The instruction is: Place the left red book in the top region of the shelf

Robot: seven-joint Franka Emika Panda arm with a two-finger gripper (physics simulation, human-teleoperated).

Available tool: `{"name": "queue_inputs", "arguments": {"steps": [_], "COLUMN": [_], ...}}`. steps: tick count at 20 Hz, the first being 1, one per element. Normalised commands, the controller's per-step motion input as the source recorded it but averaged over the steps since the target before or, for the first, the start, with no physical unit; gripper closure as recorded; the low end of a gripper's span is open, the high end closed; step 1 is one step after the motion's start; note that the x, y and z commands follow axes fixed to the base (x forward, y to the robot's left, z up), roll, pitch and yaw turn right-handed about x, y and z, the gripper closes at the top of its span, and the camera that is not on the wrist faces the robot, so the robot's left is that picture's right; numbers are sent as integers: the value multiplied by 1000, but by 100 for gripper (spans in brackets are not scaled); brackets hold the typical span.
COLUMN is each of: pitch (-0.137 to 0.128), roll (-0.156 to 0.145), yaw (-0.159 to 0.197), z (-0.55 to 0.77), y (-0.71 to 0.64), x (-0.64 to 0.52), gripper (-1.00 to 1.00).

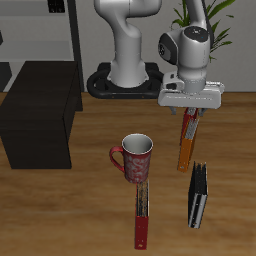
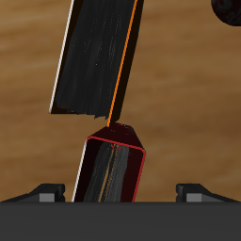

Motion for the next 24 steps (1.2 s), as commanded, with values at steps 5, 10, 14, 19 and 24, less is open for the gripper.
{"name": "queue_inputs", "arguments": {"steps": [5, 10, 14, 19, 24], "pitch": [13, 20, 8, 12, -56], "roll": [1, -14, -53, -128, -116], "yaw": [-4, -11, 25, 37, 24], "z": [-91, -54, 70, 231, 374], "y": [-60, -75, -125, -325, -378], "x": [46, 25, -33, -55, -117], "gripper": [100, 100, 100, 100, 100]}}
